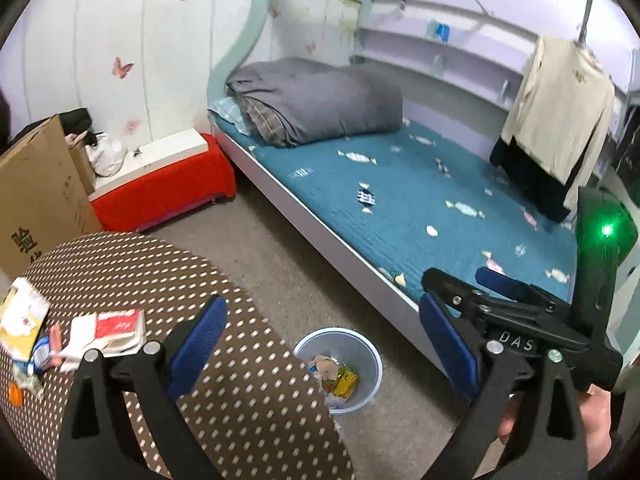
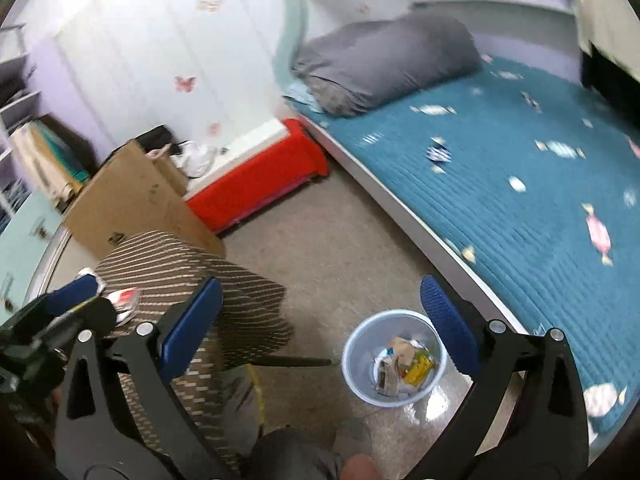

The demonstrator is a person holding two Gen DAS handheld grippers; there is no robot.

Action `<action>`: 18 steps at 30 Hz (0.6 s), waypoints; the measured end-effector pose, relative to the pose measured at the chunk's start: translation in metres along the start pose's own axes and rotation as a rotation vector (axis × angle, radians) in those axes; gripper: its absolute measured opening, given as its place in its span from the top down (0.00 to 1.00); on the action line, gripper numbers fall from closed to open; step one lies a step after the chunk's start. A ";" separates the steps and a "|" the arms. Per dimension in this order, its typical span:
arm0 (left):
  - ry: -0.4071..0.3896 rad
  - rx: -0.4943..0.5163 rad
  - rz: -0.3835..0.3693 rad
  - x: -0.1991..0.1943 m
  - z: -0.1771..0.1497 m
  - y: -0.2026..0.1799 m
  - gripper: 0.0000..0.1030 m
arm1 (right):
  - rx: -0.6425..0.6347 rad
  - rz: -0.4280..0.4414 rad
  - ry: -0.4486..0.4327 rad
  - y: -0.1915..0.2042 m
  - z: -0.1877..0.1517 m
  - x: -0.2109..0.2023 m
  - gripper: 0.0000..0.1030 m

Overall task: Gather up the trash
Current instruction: 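Move both open tools back over the table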

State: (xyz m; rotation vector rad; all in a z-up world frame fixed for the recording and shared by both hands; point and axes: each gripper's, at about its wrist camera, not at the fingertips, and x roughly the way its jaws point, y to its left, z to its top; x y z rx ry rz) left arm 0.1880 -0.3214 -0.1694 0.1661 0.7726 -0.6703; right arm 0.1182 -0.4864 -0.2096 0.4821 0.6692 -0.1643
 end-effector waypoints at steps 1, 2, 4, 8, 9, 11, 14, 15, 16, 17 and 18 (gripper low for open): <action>-0.009 -0.010 0.003 -0.007 -0.002 0.004 0.08 | -0.020 0.004 -0.001 0.011 0.001 -0.003 0.06; -0.024 -0.023 0.018 -0.016 -0.004 0.008 0.07 | -0.037 0.014 -0.001 0.020 0.001 -0.006 0.06; -0.047 -0.051 0.033 -0.034 -0.010 0.021 0.07 | -0.079 0.050 0.006 0.038 0.000 -0.009 0.06; -0.090 -0.099 0.114 -0.062 -0.024 0.050 0.06 | -0.160 0.082 0.025 0.075 -0.006 -0.012 0.06; -0.100 -0.102 0.139 -0.067 -0.026 0.055 0.06 | -0.177 0.095 0.029 0.083 -0.008 -0.013 0.06; -0.128 -0.117 0.199 -0.083 -0.038 0.074 0.06 | -0.209 0.117 0.041 0.098 -0.011 -0.012 0.06; -0.145 -0.164 0.266 -0.103 -0.057 0.103 0.06 | -0.288 0.137 0.059 0.132 -0.019 -0.007 0.06; -0.141 -0.178 0.277 -0.108 -0.062 0.112 0.06 | -0.314 0.142 0.065 0.142 -0.021 -0.004 0.06; -0.132 -0.196 0.292 -0.115 -0.070 0.126 0.06 | -0.350 0.149 0.074 0.154 -0.026 0.000 0.06; -0.130 -0.208 0.308 -0.119 -0.076 0.135 0.06 | -0.376 0.154 0.082 0.164 -0.029 0.003 0.06; -0.126 -0.222 0.328 -0.124 -0.082 0.146 0.06 | -0.392 0.154 0.087 0.170 -0.031 0.006 0.06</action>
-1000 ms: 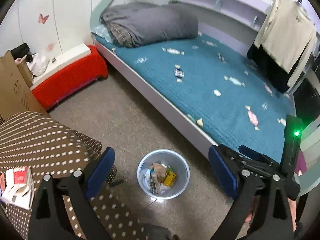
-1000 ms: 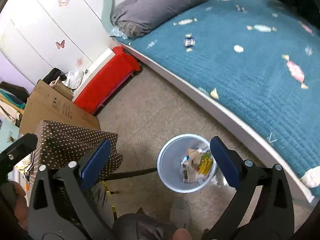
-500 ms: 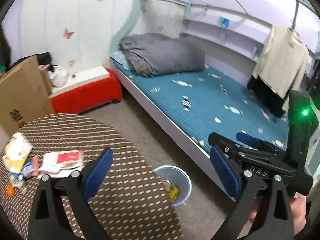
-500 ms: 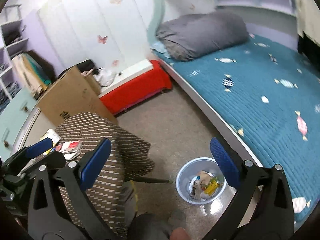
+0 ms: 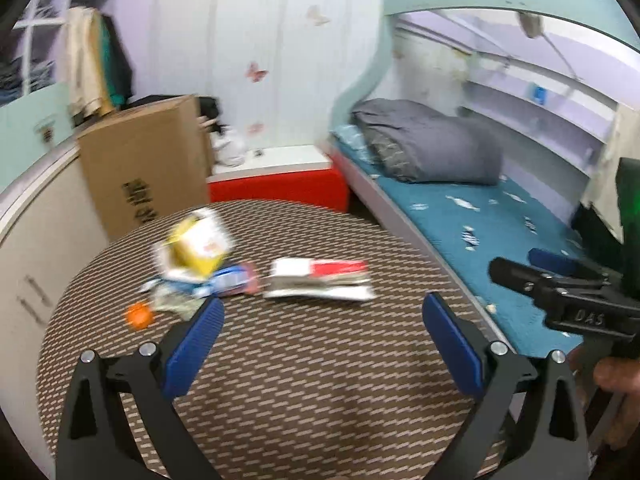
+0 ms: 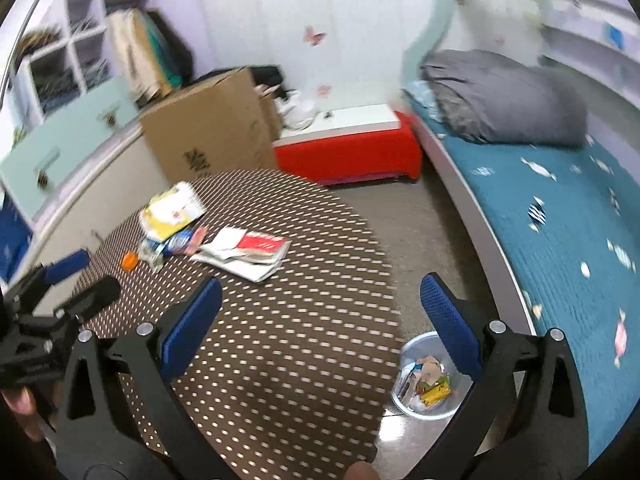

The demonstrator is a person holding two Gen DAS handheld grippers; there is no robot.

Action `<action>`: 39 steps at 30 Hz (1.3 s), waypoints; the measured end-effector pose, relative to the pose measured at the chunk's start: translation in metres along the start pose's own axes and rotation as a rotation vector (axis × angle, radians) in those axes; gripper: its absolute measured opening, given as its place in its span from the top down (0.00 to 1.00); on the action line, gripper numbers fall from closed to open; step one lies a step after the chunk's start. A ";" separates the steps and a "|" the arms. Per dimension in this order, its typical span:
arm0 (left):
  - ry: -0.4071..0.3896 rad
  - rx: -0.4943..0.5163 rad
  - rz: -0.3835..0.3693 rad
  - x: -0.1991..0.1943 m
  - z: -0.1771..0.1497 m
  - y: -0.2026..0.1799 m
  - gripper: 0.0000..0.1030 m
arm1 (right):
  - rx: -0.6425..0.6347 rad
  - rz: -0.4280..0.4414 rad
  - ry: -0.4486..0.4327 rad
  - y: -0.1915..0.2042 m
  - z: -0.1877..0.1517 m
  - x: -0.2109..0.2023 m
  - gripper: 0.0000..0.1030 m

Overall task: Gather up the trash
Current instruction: 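Move both open tools back over the table, then grasp the white-red box with the right tool while the left tool grasps the orange cap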

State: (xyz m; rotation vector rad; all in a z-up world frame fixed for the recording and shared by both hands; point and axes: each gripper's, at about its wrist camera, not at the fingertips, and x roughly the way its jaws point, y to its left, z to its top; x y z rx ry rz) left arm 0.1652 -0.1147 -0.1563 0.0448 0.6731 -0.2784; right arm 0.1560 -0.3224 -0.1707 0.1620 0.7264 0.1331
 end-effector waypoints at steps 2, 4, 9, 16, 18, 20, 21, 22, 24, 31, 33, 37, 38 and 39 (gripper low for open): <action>0.012 -0.020 0.017 -0.001 -0.005 0.023 0.06 | -0.042 0.003 0.023 0.017 0.001 0.012 0.06; 0.013 -0.038 0.046 -0.004 -0.011 0.044 0.06 | -0.076 0.012 0.041 0.031 0.004 0.024 0.06; 0.036 -0.079 0.109 -0.003 -0.022 0.093 0.06 | -0.176 0.021 0.082 0.061 0.003 0.051 0.06; 0.080 -0.143 0.219 0.023 -0.029 0.148 0.06 | -0.222 0.028 0.120 0.077 0.002 0.081 0.06; 0.090 -0.143 0.233 0.035 -0.027 0.159 0.06 | -0.235 0.023 0.132 0.076 0.001 0.089 0.06; 0.114 -0.128 0.246 0.051 -0.025 0.166 0.06 | -0.240 0.033 0.146 0.076 0.001 0.100 0.06; 0.135 -0.117 0.251 0.062 -0.024 0.170 0.06 | -0.245 0.036 0.149 0.077 0.002 0.104 0.06; 0.149 -0.111 0.249 0.069 -0.024 0.171 0.06 | -0.254 0.034 0.152 0.078 0.002 0.108 0.06; 0.178 -0.097 0.247 0.082 -0.025 0.173 0.06 | -0.290 0.024 0.161 0.081 0.003 0.118 0.06; 0.231 -0.096 0.184 0.103 -0.026 0.179 0.48 | -0.449 0.019 0.182 0.096 0.010 0.148 0.10; 0.230 -0.078 0.182 0.103 -0.027 0.178 0.65 | -0.511 0.017 0.203 0.104 0.010 0.159 0.29; 0.232 -0.097 0.138 0.096 -0.031 0.179 0.72 | -0.519 0.056 0.183 0.109 0.016 0.161 0.76; 0.228 -0.098 0.140 0.093 -0.033 0.178 0.72 | -0.502 0.057 0.182 0.108 0.019 0.160 0.80; 0.222 -0.101 0.141 0.089 -0.035 0.179 0.72 | -0.487 0.067 0.180 0.107 0.020 0.158 0.82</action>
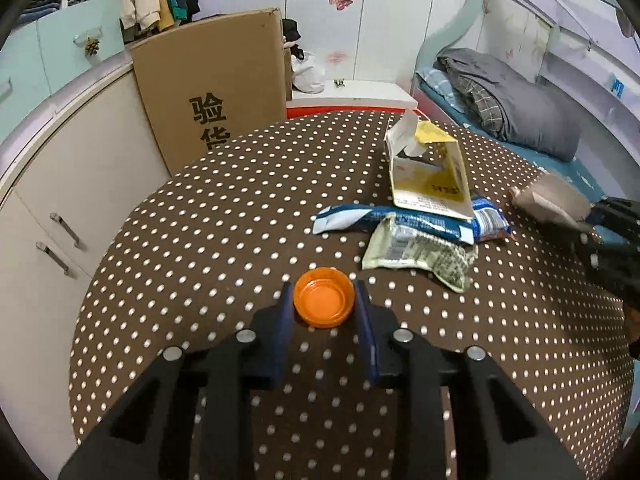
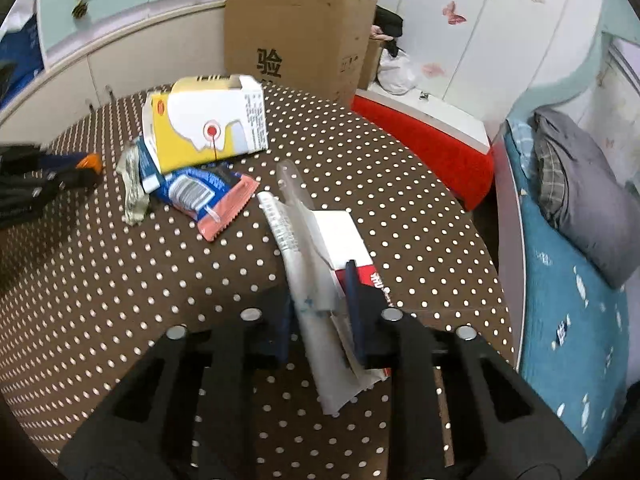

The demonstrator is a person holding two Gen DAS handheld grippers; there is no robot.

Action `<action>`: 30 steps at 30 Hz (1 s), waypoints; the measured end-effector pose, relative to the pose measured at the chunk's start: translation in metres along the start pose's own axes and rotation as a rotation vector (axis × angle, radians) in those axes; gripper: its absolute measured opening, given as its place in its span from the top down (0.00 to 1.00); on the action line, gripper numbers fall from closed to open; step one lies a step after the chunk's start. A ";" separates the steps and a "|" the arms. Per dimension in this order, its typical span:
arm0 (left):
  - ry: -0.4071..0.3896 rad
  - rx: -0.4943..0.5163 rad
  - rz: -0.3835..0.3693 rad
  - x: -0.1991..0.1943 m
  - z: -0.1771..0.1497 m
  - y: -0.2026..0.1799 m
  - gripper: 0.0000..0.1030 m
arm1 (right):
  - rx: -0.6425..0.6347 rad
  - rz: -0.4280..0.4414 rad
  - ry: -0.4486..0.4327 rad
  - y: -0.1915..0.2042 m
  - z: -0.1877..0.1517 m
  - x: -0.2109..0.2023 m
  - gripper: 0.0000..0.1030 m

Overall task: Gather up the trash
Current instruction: 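Grasp the white-red box with the right tool while the left tool grasps the orange cap, then carry the box and cap to the wastebasket and open both tools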

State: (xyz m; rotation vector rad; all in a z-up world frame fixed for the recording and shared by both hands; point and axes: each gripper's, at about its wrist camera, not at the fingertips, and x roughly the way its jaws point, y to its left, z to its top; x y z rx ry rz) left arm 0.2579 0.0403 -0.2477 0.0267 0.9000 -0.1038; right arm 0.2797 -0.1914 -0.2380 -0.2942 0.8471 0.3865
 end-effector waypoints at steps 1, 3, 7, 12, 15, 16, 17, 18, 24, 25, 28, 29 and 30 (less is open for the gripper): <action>-0.009 -0.010 -0.005 -0.006 -0.004 0.002 0.72 | 0.019 0.012 -0.007 -0.002 0.000 -0.004 0.85; -0.023 -0.026 -0.011 -0.017 -0.009 0.003 0.72 | 0.076 0.053 -0.031 -0.007 -0.002 -0.016 0.86; -0.060 -0.056 -0.038 -0.043 -0.021 -0.001 0.72 | 0.187 0.128 -0.085 -0.018 -0.017 -0.047 0.89; -0.093 -0.048 -0.084 -0.068 -0.033 -0.025 0.72 | 0.267 0.166 -0.147 -0.026 -0.046 -0.084 0.89; -0.109 -0.038 -0.111 -0.077 -0.034 -0.044 0.72 | 0.317 0.174 -0.171 -0.033 -0.063 -0.103 0.89; -0.115 -0.032 -0.128 -0.081 -0.034 -0.053 0.72 | 0.334 0.178 -0.178 -0.036 -0.069 -0.109 0.89; -0.120 -0.028 -0.139 -0.084 -0.034 -0.060 0.72 | 0.355 0.185 -0.189 -0.042 -0.075 -0.117 0.89; -0.126 -0.021 -0.150 -0.086 -0.032 -0.067 0.72 | 0.372 0.188 -0.199 -0.048 -0.080 -0.125 0.89; -0.149 0.039 -0.217 -0.098 -0.022 -0.112 0.72 | 0.477 0.156 -0.266 -0.085 -0.104 -0.162 0.89; -0.152 0.057 -0.226 -0.099 -0.020 -0.121 0.72 | 0.502 0.144 -0.274 -0.094 -0.110 -0.167 0.89; -0.160 0.097 -0.250 -0.102 -0.015 -0.141 0.72 | 0.541 0.105 -0.274 -0.113 -0.124 -0.171 0.89; -0.161 0.112 -0.258 -0.102 -0.013 -0.149 0.72 | 0.564 0.090 -0.267 -0.121 -0.131 -0.170 0.89; -0.163 0.127 -0.266 -0.102 -0.011 -0.157 0.72 | 0.590 0.082 -0.262 -0.130 -0.138 -0.168 0.89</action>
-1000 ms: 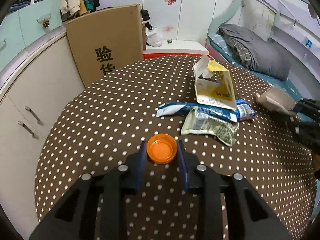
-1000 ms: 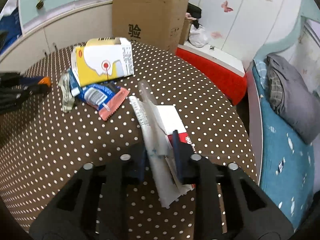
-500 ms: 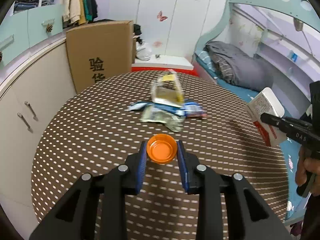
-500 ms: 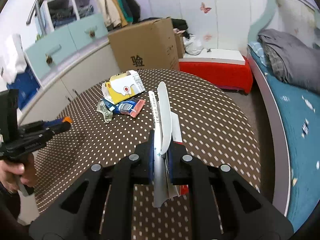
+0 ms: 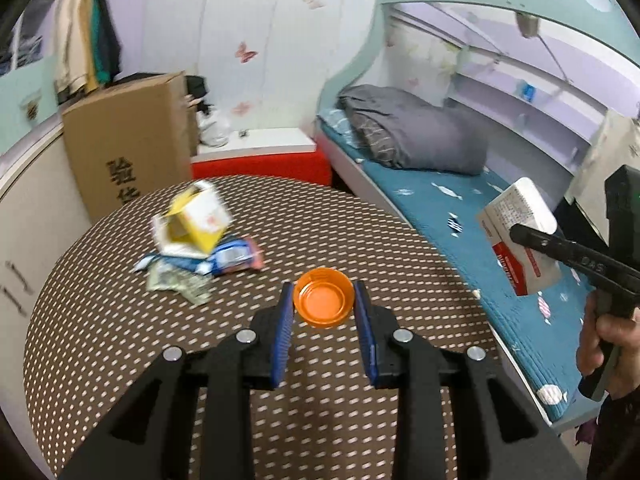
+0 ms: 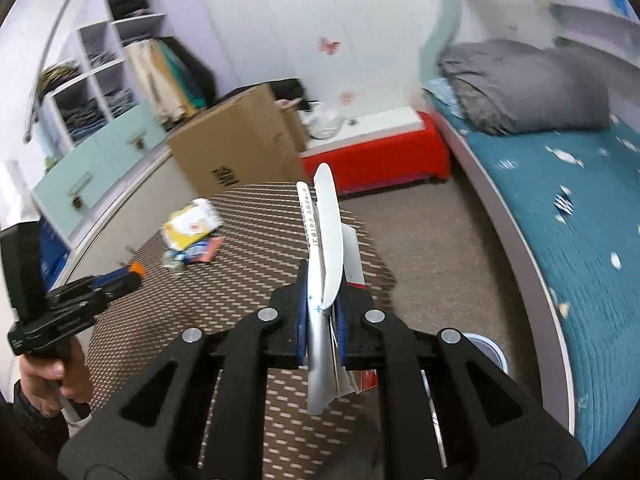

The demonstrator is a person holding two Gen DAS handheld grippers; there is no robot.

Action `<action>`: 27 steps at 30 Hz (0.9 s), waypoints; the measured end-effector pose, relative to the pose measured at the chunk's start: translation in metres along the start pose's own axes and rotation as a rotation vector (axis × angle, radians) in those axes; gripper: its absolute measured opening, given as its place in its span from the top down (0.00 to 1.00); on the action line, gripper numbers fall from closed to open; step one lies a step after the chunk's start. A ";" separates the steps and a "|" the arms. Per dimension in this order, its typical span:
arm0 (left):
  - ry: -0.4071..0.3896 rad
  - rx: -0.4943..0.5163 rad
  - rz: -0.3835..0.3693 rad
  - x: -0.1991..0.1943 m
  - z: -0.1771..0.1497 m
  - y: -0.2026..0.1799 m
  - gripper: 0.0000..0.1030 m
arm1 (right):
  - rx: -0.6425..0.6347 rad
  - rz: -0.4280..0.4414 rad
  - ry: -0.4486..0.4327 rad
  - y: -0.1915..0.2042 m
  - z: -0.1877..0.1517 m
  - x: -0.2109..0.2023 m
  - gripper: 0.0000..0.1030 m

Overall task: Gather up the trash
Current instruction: 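Carry the box and cap to the wastebasket and open both tools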

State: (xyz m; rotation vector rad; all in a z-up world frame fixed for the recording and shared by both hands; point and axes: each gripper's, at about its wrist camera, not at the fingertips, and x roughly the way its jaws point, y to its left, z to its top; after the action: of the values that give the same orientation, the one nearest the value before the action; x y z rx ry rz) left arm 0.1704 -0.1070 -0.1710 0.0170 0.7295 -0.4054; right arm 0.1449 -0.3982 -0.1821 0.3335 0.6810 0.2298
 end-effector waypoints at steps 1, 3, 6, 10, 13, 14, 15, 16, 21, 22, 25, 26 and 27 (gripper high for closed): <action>0.000 0.012 -0.005 0.002 0.002 -0.005 0.72 | 0.014 -0.007 0.001 -0.007 -0.001 0.000 0.89; 0.003 0.039 -0.015 0.009 0.008 -0.019 0.72 | 0.061 -0.041 0.013 -0.033 -0.006 0.005 0.89; 0.011 0.069 -0.027 0.022 0.015 -0.037 0.72 | 0.183 -0.088 0.066 -0.080 -0.020 0.025 0.89; 0.026 0.110 -0.041 0.038 0.024 -0.063 0.72 | 0.286 -0.157 0.169 -0.129 -0.048 0.063 0.89; 0.038 0.141 -0.051 0.052 0.030 -0.082 0.72 | 0.350 -0.186 0.252 -0.161 -0.073 0.101 0.89; 0.045 0.151 -0.053 0.059 0.032 -0.089 0.72 | 0.366 -0.194 0.271 -0.169 -0.079 0.110 0.89; 0.052 0.161 -0.056 0.064 0.034 -0.095 0.72 | 0.384 -0.199 0.290 -0.177 -0.085 0.119 0.89; 0.058 0.170 -0.059 0.069 0.035 -0.101 0.72 | 0.410 -0.199 0.310 -0.188 -0.092 0.129 0.89; 0.091 0.209 -0.079 0.094 0.041 -0.128 0.72 | 0.510 -0.202 0.369 -0.224 -0.116 0.164 0.68; 0.103 0.220 -0.089 0.101 0.042 -0.136 0.72 | 0.525 -0.214 0.373 -0.229 -0.119 0.167 0.31; 0.130 0.249 -0.109 0.117 0.042 -0.154 0.72 | 0.589 -0.231 0.361 -0.244 -0.126 0.161 0.22; 0.140 0.257 -0.117 0.122 0.042 -0.161 0.72 | 0.600 -0.219 0.341 -0.247 -0.126 0.154 0.19; 0.147 0.261 -0.122 0.126 0.042 -0.165 0.72 | 0.592 -0.229 0.322 -0.246 -0.124 0.146 0.16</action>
State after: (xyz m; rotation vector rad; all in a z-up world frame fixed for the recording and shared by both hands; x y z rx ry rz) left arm 0.2218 -0.3101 -0.2009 0.2507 0.8203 -0.6190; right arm 0.1985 -0.5516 -0.4485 0.7891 1.0965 -0.1497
